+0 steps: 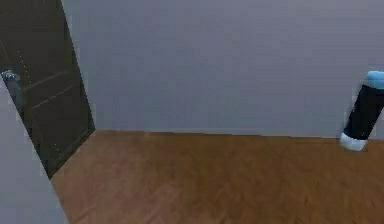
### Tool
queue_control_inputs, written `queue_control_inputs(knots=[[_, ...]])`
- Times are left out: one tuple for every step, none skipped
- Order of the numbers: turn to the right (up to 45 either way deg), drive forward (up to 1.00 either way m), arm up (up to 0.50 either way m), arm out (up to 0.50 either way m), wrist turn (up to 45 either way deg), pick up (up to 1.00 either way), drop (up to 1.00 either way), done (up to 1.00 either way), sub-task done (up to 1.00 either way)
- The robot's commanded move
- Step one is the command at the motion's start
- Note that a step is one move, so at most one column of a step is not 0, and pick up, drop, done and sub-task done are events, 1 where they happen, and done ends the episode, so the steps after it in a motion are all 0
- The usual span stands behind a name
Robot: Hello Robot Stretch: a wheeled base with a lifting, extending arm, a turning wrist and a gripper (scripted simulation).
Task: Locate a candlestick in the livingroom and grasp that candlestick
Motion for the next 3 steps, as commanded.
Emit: queue_control_inputs(knots=[[45.0,0.0,0.0,0.0,0.0,0.0,0.0,0.0,0.0],[27.0,0.0,0.0,0.0,0.0,0.0,0.0,0.0,0.0],[0.0,0.2,0.0,0.0,0.0,0.0,0.0,0.0,0.0]])
